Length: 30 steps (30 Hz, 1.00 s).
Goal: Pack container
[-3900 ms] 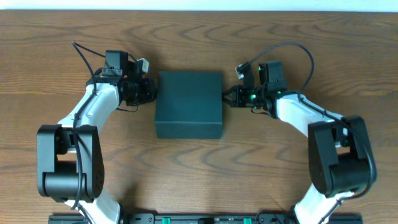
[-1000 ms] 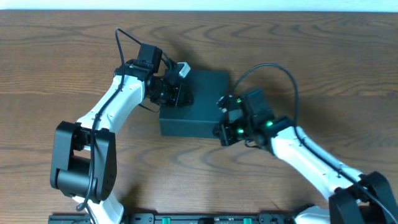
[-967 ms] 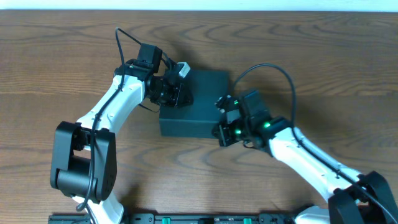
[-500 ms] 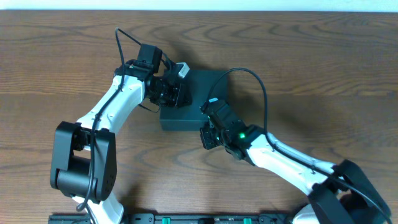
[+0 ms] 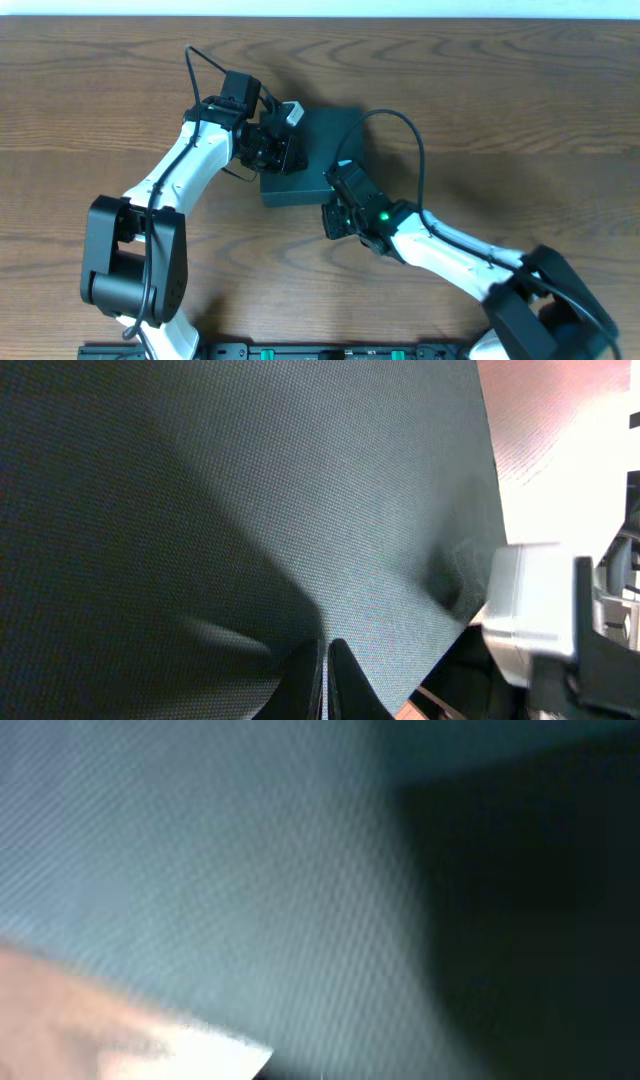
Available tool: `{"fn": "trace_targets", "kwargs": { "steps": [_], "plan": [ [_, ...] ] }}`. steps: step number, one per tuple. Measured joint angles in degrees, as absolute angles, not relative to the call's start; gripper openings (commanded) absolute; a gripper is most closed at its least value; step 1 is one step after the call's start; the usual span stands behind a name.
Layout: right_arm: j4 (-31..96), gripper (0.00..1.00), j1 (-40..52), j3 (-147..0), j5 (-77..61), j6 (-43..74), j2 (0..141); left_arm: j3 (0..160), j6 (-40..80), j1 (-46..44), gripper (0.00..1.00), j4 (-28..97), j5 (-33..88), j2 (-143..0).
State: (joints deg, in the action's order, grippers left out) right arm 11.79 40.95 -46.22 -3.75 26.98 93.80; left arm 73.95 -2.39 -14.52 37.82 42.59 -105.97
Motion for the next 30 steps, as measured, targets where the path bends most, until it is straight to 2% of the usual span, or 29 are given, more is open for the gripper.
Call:
{"fn": "trace_targets", "kwargs": {
  "steps": [13, 25, 30],
  "plan": [
    [14.90, 0.02, 39.16, -46.22, -2.70, 25.21, 72.01, 73.95, -2.39, -14.52, 0.06, 38.26, 41.54, -105.60],
    [16.47, 0.02, 36.64, -46.22, 0.19, 24.84, 87.07, 73.84, -2.42, -14.52, 0.06, 38.09, 40.12, -105.60],
    [16.51, 0.02, 36.53, -46.22, 0.25, 24.53, 85.41, 73.84, -2.39, -14.52, 0.06, 38.09, 40.05, -105.60]
  ]
}}
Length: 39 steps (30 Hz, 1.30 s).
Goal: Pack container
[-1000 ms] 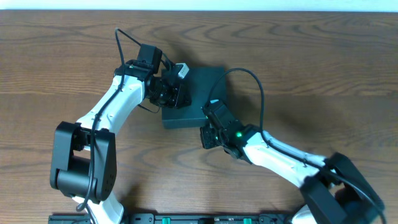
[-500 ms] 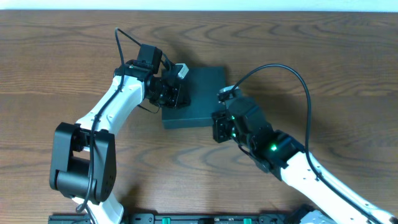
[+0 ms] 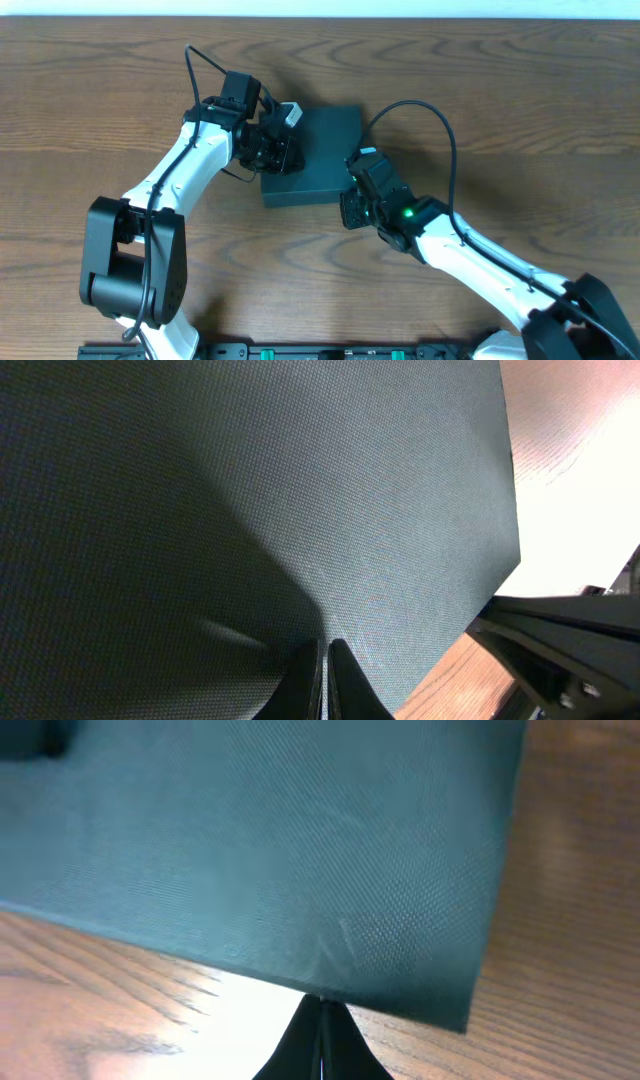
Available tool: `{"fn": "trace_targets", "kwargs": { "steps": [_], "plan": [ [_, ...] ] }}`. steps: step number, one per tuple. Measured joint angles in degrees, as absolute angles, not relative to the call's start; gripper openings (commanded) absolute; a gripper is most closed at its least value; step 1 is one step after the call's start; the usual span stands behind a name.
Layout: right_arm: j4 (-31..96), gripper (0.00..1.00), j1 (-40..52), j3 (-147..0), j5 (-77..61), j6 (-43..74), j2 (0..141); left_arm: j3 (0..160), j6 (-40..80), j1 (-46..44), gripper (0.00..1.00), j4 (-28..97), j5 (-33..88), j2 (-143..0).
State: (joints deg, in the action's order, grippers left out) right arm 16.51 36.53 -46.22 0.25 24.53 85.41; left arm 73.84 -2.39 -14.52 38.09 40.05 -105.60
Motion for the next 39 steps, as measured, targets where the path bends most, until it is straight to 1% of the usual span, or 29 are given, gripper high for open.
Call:
{"fn": "trace_targets", "kwargs": {
  "steps": [4, 8, 15, 19, 22, 23, 24, 25, 27, 28, 29, 30, 31, 32, 39],
  "plan": [
    [16.62, 0.02, 35.88, -47.31, 0.23, 23.03, 78.06, 73.84, -2.39, -14.52, 0.06, 38.09, 40.05, -105.60],
    [17.89, 0.02, 32.27, -49.25, 0.27, 21.89, 70.43, 73.84, -2.28, -14.52, 0.06, 38.06, 40.05, -105.60],
    [25.56, 0.02, 26.89, -49.43, 0.51, 19.07, 67.33, 74.02, 0.14, -13.28, 0.06, 38.20, 40.25, -104.92],
    [28.45, 0.02, 25.58, -49.43, 0.49, 16.84, 65.34, 75.22, 1.26, -10.90, 0.06, 38.46, 39.99, -100.86],
    [30.74, 0.02, 24.16, -49.43, 0.54, 14.81, 63.18, 75.99, 1.69, -8.27, 0.06, 39.57, 39.11, -93.67],
    [31.51, 0.04, 23.51, -49.43, 0.54, 14.28, 62.28, 76.18, 1.72, -7.35, 0.06, 40.25, 38.79, -91.37],
    [32.25, 0.12, 22.83, -49.43, 0.49, 13.85, 61.32, 76.44, 1.69, -6.11, 0.06, 41.06, 38.52, -88.64],
    [33.12, 0.26, 22.06, -49.43, 0.51, 13.32, 60.20, 76.66, 1.72, -5.02, 0.06, 41.71, 38.33, -86.21],
    [34.39, 0.49, 20.86, -49.43, 0.62, 12.56, 58.22, 76.86, 1.72, -2.98, 0.06, 43.11, 37.95, -82.48],
    [34.79, 0.61, 20.38, -49.43, 0.69, 12.34, 57.30, 76.86, 1.72, -2.00, 0.12, 43.81, 37.85, -80.77],
    [35.09, 0.72, 19.88, -49.43, 0.69, 11.70, 56.18, 76.86, 1.56, -1.13, 0.34, 44.42, 37.65, -79.18],
    [35.16, 0.87, 19.49, -49.43, 0.78, 11.31, 55.05, 76.86, 1.45, -0.38, 0.49, 44.97, 37.45, -77.78],
    [35.40, 0.99, 19.35, -49.43, 0.89, 11.07, 53.71, 76.86, 1.48, 0.14, 0.70, 45.52, 37.36, -76.55],
    [35.59, 0.99, 19.22, -49.43, 0.89, 11.07, 52.62, 76.86, 1.26, 0.38, 0.96, 46.04, 37.26, -75.72],
    [38.37, 0.99, 19.11, -49.43, 1.96, 10.61, 46.63, 76.86, 1.48, 0.60, 0.95, 50.85, 36.99, -72.93]
  ]
}}
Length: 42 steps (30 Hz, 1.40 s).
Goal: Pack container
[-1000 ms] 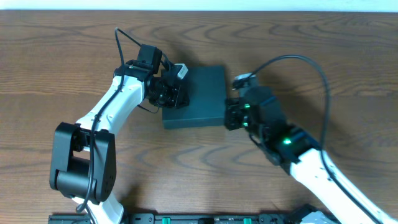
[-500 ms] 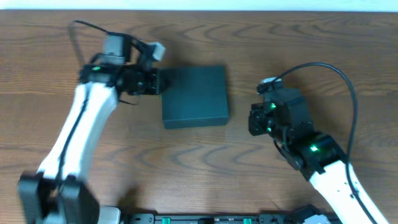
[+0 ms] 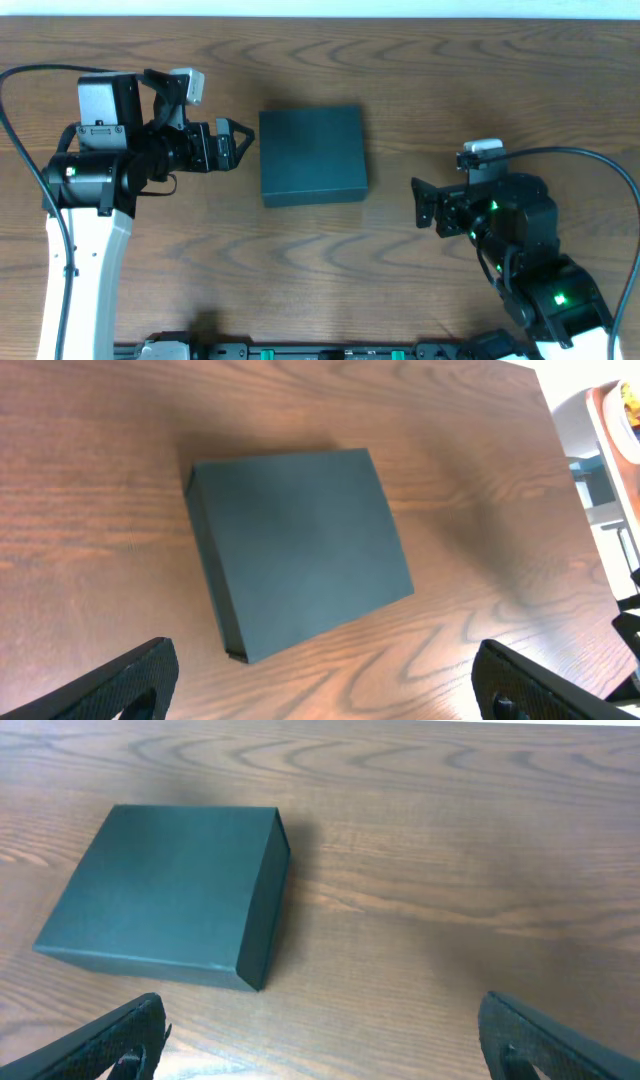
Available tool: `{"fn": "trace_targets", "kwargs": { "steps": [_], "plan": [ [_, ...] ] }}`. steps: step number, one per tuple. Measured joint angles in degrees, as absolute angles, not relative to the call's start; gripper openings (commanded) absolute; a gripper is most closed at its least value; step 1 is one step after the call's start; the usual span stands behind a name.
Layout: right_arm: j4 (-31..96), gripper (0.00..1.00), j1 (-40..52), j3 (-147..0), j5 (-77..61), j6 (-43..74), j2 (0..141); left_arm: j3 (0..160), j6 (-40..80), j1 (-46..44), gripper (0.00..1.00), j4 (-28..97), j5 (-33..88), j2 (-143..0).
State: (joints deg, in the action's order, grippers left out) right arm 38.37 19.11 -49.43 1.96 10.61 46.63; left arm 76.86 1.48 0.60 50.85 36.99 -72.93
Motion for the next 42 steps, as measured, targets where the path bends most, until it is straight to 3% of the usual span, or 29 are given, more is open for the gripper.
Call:
{"fn": "trace_targets", "kwargs": {
  "steps": [6, 31, 35, 42],
  "plan": [
    [41.34, 0.99, 19.11, -49.45, 2.09, 10.61, 46.89, 76.86, 1.52, 0.60, 0.95, 56.31, 34.70, -72.84],
    [42.87, 0.99, 19.11, -49.45, 2.20, 10.61, 48.01, 76.73, 1.06, 0.60, 0.95, 57.21, 25.50, -70.28],
    [42.89, 0.99, 19.11, -49.43, 2.20, 10.61, 47.99, 71.66, 0.99, 0.60, 0.95, 48.42, 20.34, -63.29],
    [43.03, 0.99, 19.11, -49.45, 2.26, 10.61, 48.01, 41.47, 2.70, 0.60, 0.95, 20.51, 9.74, -44.80]
  ]
}}
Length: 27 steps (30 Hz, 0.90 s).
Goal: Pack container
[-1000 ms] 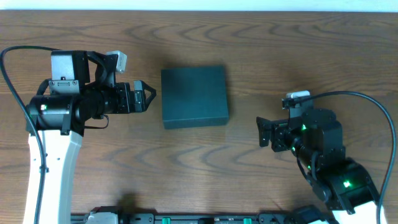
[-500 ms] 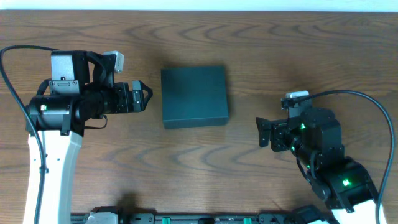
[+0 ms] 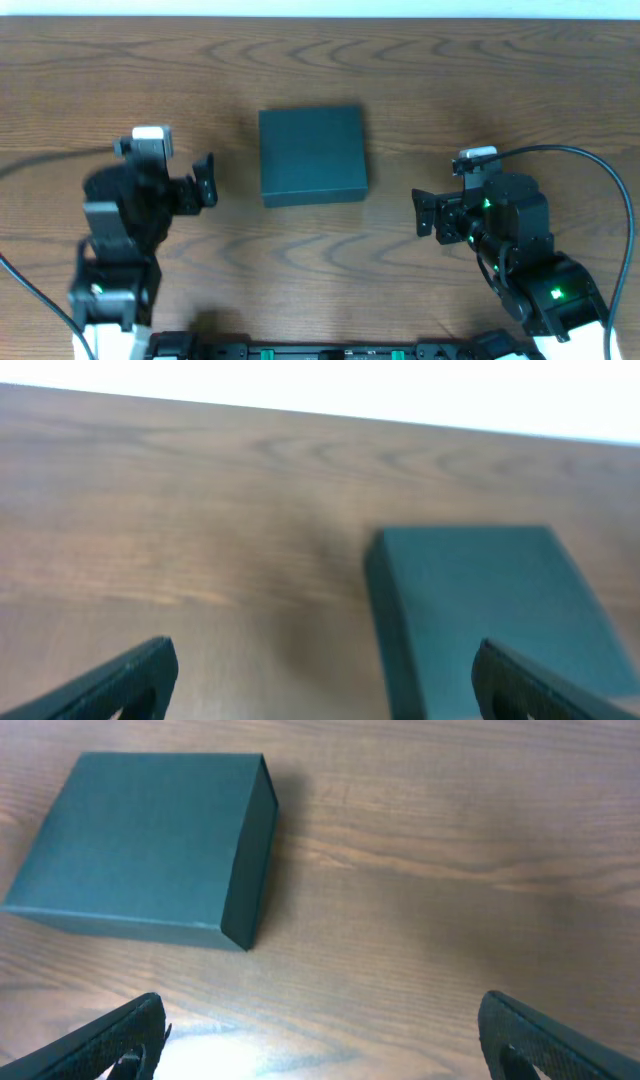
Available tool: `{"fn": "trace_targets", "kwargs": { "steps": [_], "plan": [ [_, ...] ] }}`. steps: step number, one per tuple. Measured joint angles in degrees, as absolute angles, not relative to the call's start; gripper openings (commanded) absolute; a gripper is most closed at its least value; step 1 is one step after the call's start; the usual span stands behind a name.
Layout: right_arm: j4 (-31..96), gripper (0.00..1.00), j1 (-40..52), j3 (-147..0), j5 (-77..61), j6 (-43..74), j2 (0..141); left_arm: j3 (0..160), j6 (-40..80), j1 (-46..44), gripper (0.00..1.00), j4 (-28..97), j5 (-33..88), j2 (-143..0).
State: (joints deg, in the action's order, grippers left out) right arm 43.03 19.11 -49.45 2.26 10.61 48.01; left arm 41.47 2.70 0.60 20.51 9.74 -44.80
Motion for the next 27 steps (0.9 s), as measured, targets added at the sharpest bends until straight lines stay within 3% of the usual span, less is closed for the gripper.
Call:
{"fn": "trace_targets", "kwargs": {
  "steps": [6, 11, 27],
  "plan": [
    [43.03, 0.99, 19.11, -49.45, 2.37, 10.61, 48.01, 20.82, 6.39, 0.60, 0.95, 10.09, 4.60, -31.70],
    [43.05, 0.99, 19.11, -49.45, 2.39, 10.61, 47.99, 10.17, 8.88, 0.62, 0.95, 8.84, 2.55, -19.79],
    [43.07, 0.99, 19.11, -49.45, 2.37, 10.61, 48.03, 4.16, 10.72, 0.64, 0.95, 8.08, 1.04, -9.04]
  ]
}}
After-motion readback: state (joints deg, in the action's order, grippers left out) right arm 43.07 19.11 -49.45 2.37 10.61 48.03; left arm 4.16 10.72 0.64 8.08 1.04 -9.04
